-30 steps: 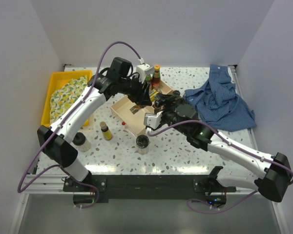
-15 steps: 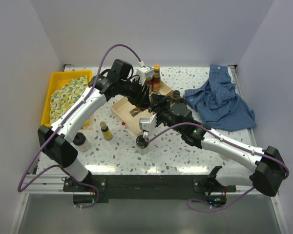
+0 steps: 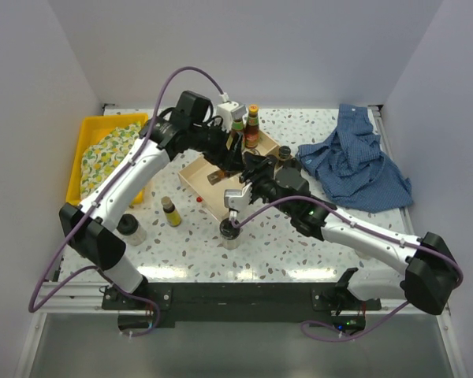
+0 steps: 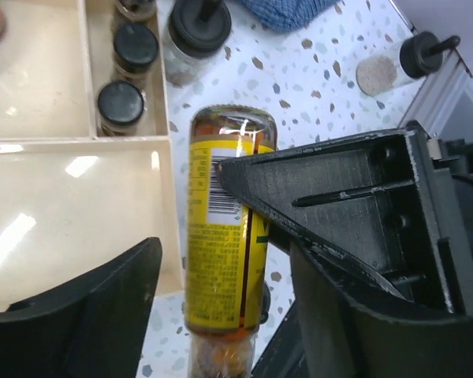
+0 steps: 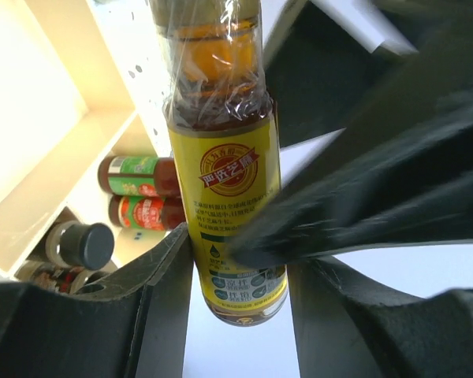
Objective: Organize the condiment bottles
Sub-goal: Place the bottle in the storage box.
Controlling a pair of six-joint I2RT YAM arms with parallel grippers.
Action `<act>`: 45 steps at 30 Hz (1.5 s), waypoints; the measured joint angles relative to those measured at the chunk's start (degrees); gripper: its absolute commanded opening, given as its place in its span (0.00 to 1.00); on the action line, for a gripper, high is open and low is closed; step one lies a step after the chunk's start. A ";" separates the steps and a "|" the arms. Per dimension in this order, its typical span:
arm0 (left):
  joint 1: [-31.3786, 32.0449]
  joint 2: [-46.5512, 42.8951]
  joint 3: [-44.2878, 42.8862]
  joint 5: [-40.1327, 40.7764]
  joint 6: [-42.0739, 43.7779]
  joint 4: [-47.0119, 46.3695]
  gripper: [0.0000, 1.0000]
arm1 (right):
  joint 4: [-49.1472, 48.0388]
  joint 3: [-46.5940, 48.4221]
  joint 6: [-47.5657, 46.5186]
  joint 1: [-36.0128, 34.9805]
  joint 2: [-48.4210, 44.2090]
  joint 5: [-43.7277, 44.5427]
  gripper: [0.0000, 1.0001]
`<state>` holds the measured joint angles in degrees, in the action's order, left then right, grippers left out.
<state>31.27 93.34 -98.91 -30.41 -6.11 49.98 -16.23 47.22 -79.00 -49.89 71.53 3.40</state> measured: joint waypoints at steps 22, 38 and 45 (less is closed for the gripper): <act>-9.09 -10.84 -4.11 8.92 -9.68 -17.46 0.85 | 8.44 7.34 55.06 2.80 -0.68 0.46 0.00; -9.07 -11.61 7.30 3.80 -7.76 -26.45 0.78 | 7.80 12.17 83.95 4.90 6.10 -2.56 0.00; -9.07 -8.28 7.28 3.76 -7.69 -24.11 0.61 | 6.84 12.17 85.13 4.90 6.10 -2.95 0.00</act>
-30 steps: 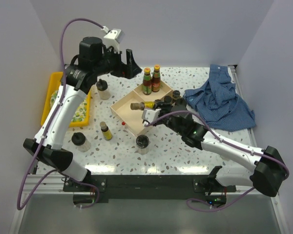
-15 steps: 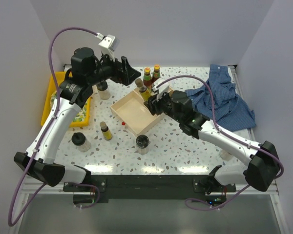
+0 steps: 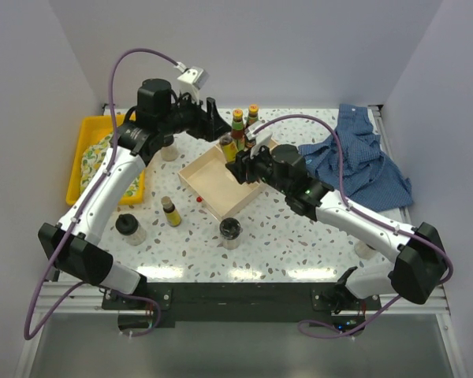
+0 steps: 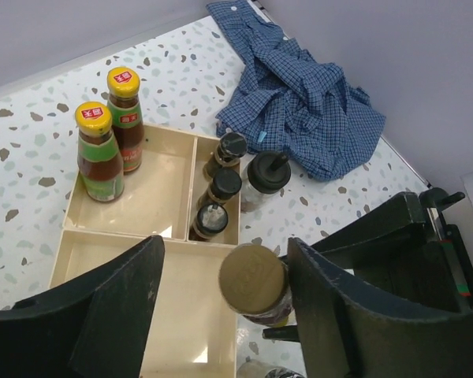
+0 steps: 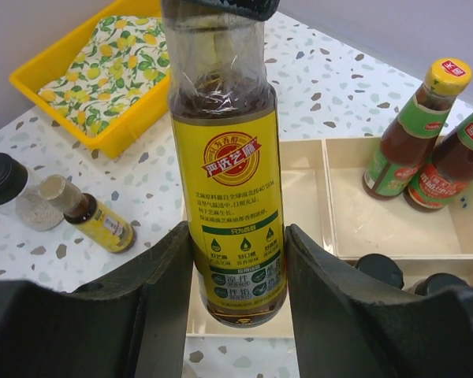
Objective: Organize the condiment bottles
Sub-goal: Place the bottle in the storage box.
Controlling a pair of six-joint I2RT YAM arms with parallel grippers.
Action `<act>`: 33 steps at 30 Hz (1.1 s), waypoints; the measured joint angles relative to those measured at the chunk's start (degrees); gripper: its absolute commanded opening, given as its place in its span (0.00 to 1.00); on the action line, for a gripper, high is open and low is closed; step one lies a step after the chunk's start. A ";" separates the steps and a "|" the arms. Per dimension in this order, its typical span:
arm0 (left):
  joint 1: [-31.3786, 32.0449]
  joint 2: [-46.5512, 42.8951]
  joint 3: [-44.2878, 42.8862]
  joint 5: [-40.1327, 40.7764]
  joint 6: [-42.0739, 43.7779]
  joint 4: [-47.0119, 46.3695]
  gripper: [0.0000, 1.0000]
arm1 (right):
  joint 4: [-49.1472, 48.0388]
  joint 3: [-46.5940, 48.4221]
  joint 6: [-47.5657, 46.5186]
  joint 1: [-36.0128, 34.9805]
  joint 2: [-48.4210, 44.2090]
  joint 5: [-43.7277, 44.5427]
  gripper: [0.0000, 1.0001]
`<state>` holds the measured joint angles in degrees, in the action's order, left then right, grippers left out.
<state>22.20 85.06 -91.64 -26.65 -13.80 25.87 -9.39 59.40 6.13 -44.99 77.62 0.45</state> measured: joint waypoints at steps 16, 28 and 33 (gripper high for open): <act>0.33 4.09 -2.27 -5.42 -2.12 -0.48 0.00 | -0.13 0.00 0.39 0.11 1.86 2.73 0.64; 0.68 13.64 -8.59 -1.86 -2.12 -1.49 0.00 | 1.95 0.63 -0.13 0.55 -0.79 9.57 0.99; 2.58 16.85 -9.84 4.24 -0.46 -6.08 0.00 | 4.79 -2.34 0.44 0.81 -10.95 14.78 0.99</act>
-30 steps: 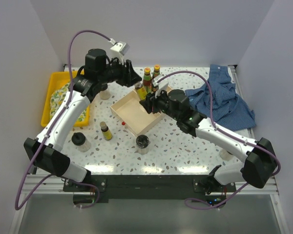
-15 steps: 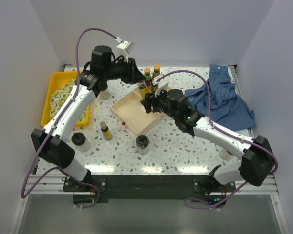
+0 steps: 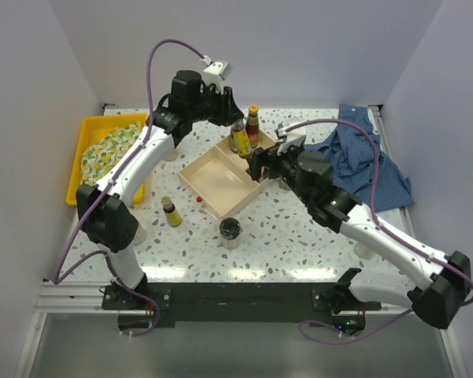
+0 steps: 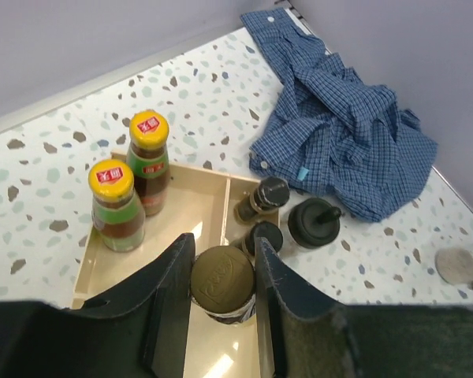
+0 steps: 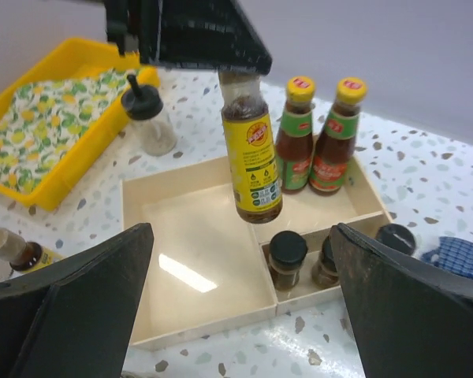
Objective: Organize the condiment bottles
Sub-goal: Place the bottle in the storage box.
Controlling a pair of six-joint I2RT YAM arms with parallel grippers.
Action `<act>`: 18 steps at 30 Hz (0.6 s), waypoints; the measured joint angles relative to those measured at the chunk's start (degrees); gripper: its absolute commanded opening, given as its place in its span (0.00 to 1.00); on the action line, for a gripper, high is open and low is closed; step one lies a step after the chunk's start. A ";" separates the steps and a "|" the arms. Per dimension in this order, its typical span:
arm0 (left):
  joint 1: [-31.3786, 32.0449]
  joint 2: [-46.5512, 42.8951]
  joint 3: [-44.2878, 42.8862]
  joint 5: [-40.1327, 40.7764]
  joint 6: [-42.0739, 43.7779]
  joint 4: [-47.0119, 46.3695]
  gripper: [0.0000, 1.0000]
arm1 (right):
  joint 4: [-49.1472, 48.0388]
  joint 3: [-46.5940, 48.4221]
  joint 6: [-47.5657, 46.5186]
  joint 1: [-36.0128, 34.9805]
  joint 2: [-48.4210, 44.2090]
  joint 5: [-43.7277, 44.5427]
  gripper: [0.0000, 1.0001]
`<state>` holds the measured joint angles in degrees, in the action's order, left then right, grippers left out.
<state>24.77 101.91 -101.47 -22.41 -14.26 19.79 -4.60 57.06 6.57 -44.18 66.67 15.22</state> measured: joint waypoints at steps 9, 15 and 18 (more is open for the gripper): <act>6.73 4.68 0.00 9.79 6.49 -11.89 0.00 | 3.39 -4.94 3.15 0.22 -15.47 11.21 0.99; 7.63 9.14 -0.20 12.70 9.14 -20.13 0.00 | 4.48 -7.89 2.71 0.26 -20.81 16.31 0.99; 7.96 12.37 -0.44 14.19 10.45 -22.40 0.00 | 4.57 -7.93 2.34 0.26 -22.36 18.60 0.99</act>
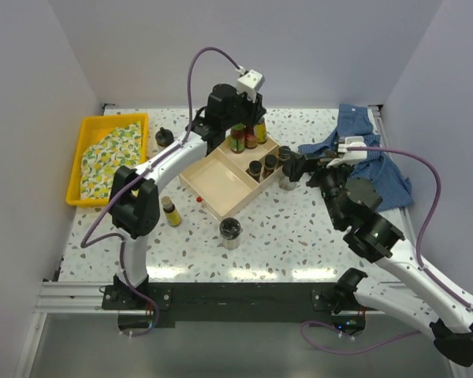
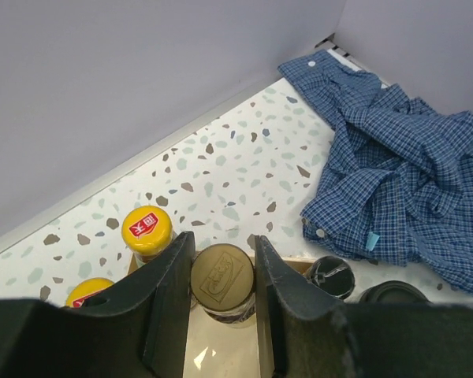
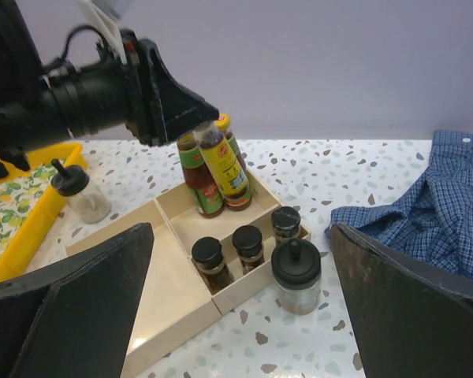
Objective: Organize the condiment bottles
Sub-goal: Place the bottle in the storage box.
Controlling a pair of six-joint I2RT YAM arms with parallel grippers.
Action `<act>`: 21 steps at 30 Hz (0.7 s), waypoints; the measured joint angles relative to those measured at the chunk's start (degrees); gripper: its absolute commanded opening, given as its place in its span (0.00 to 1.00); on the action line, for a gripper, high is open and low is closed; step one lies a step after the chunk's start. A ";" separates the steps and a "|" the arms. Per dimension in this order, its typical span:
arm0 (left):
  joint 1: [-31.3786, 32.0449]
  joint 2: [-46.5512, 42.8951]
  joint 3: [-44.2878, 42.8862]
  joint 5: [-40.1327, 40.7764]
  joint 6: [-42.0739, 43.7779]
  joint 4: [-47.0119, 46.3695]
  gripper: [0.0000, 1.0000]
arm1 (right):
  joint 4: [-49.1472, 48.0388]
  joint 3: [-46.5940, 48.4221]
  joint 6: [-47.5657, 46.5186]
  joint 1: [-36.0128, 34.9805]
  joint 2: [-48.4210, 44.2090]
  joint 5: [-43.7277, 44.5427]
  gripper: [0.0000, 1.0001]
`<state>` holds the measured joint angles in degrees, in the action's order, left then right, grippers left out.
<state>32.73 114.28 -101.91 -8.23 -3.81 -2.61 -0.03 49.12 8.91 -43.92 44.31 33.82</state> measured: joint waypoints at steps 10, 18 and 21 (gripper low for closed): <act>1.55 8.35 -0.11 3.04 2.16 -4.63 0.00 | -1.42 -3.85 0.24 0.00 -4.37 2.71 0.99; 2.40 12.09 -0.13 5.66 5.01 -9.86 0.00 | -2.58 -4.48 -0.59 0.00 -3.43 2.84 0.99; 2.64 13.49 -0.13 6.43 5.92 -10.47 0.00 | -2.97 -4.72 -0.83 0.02 -2.67 3.23 0.99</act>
<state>35.38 127.76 -102.04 -1.80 2.11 -13.08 -3.01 44.40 8.08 -43.90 41.65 37.06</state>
